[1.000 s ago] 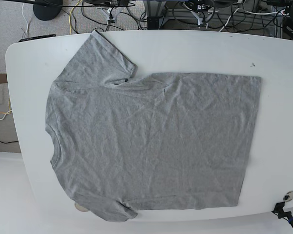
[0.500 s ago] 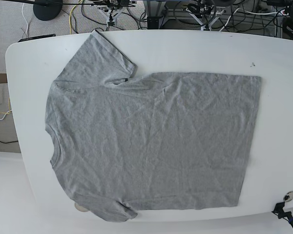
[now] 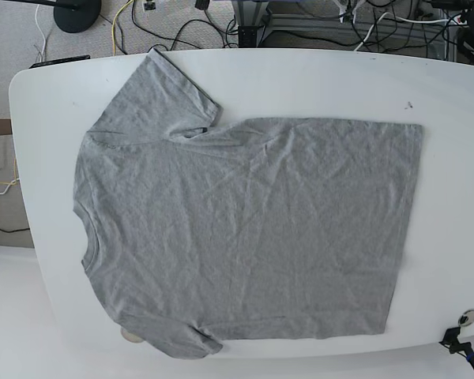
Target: Fold the T-shirt properly
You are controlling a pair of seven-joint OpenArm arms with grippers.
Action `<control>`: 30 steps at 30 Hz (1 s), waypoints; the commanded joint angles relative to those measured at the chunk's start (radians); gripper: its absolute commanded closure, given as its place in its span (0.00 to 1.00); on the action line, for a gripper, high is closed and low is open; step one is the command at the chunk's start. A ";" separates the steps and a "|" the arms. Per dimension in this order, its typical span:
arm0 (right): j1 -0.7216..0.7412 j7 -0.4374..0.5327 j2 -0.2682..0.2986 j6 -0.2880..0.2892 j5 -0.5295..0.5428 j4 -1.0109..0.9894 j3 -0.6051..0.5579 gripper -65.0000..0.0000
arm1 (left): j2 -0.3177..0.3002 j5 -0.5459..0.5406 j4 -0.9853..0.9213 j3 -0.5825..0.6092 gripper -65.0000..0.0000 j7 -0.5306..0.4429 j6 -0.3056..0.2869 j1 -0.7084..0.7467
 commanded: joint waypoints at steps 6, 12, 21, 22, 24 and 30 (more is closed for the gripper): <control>-0.202 0.002 0.047 -0.008 0.004 0.238 0.013 1.00 | -0.034 -0.037 0.197 -0.008 0.99 -0.023 0.002 0.156; -0.096 0.052 0.014 0.021 0.013 0.263 -0.027 1.00 | -0.022 -0.040 0.226 -0.007 0.93 -0.023 -0.019 0.159; -0.099 0.053 0.014 0.021 0.013 0.264 -0.029 1.00 | -0.022 -0.037 0.230 -0.007 0.92 -0.028 -0.019 0.161; -0.102 0.053 0.014 0.021 0.013 0.264 -0.029 1.00 | -0.022 -0.038 0.230 -0.007 0.92 -0.028 -0.019 0.164; -0.125 0.055 0.014 0.021 0.013 0.266 -0.029 1.00 | -0.022 -0.040 0.230 -0.009 0.92 -0.031 -0.019 0.167; -0.203 0.055 0.020 0.021 0.011 0.373 -0.027 1.00 | -0.022 -0.040 0.315 -0.012 0.92 -0.062 -0.019 0.222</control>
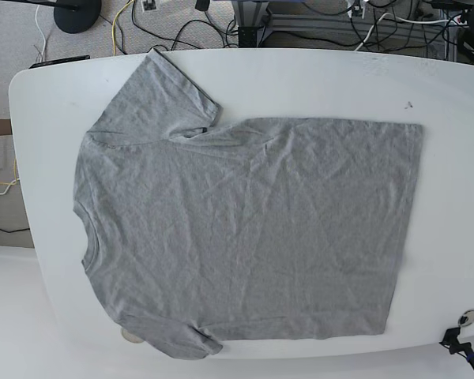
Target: Fold the T-shirt properly
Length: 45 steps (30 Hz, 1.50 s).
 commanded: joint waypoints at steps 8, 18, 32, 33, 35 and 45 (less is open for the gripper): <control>-0.137 0.006 0.018 0.006 -0.001 0.186 0.010 1.00 | -0.008 -0.001 0.204 -0.001 0.92 -0.006 -0.001 0.155; -0.309 0.004 0.044 0.002 0.001 0.394 0.012 1.00 | -0.008 0.002 0.466 -0.069 0.92 0.046 -0.003 0.319; -0.551 -0.045 0.041 0.004 0.001 0.753 0.085 0.98 | -0.008 0.001 0.815 -0.124 0.65 0.120 -0.041 0.503; -0.562 -0.045 0.042 0.004 0.001 0.775 0.087 0.95 | -0.008 0.001 0.835 -0.126 0.65 0.120 -0.041 0.517; -0.584 -0.048 0.044 0.004 0.001 0.812 0.107 0.85 | -0.008 0.001 0.868 -0.126 0.65 0.120 -0.041 0.540; -0.596 -0.045 0.061 0.019 0.048 0.914 0.110 0.44 | -0.008 -0.001 1.037 -0.127 0.65 0.120 -0.041 0.630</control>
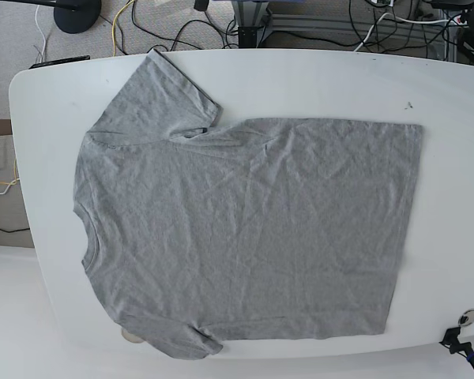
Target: Fold the T-shirt properly
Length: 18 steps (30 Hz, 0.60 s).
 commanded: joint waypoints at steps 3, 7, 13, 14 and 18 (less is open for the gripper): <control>-0.061 0.025 0.073 0.067 0.194 0.127 0.006 0.44 | 0.001 -0.005 0.091 -0.021 0.65 -0.017 0.002 0.063; -0.113 0.023 0.128 0.073 0.320 0.196 0.007 0.44 | 0.004 -0.005 0.154 -0.034 0.58 -0.017 0.000 0.104; -0.140 0.026 0.129 0.074 0.371 0.224 0.007 0.44 | 0.002 -0.069 0.177 -0.037 0.50 -0.021 0.000 0.141; -0.140 0.026 0.128 0.074 0.371 0.235 0.007 0.44 | -0.001 -0.086 0.178 -0.041 0.50 -0.021 0.000 0.141; -0.140 0.028 0.126 0.074 0.389 0.242 0.007 0.44 | -0.002 -0.147 0.180 -0.109 0.50 -0.021 -0.018 0.121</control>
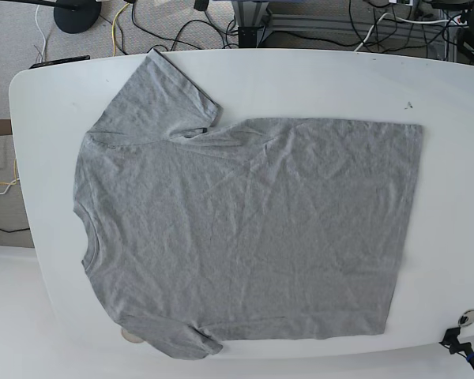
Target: Fold the T-shirt properly
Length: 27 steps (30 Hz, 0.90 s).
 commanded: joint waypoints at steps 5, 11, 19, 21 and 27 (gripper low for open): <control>-0.021 0.061 0.031 0.006 0.063 0.017 0.027 0.44 | -0.003 -0.059 0.014 -0.118 0.50 -0.015 -0.116 -0.060; -0.006 0.158 0.034 0.007 0.058 0.019 0.060 0.44 | -0.003 -0.118 0.014 -0.205 0.50 -0.015 -0.213 -0.154; 0.062 0.238 0.033 0.007 0.061 0.017 0.077 0.44 | -0.006 -0.119 0.015 -0.242 0.50 -0.015 -0.219 -0.264; 0.088 0.239 0.033 0.007 0.063 0.017 0.076 0.44 | -0.007 -0.119 0.015 -0.244 0.50 -0.015 -0.219 -0.292; 0.207 0.234 0.028 0.000 0.066 0.014 0.014 0.44 | -0.004 -0.118 0.006 -0.283 0.42 -0.010 -0.219 -0.410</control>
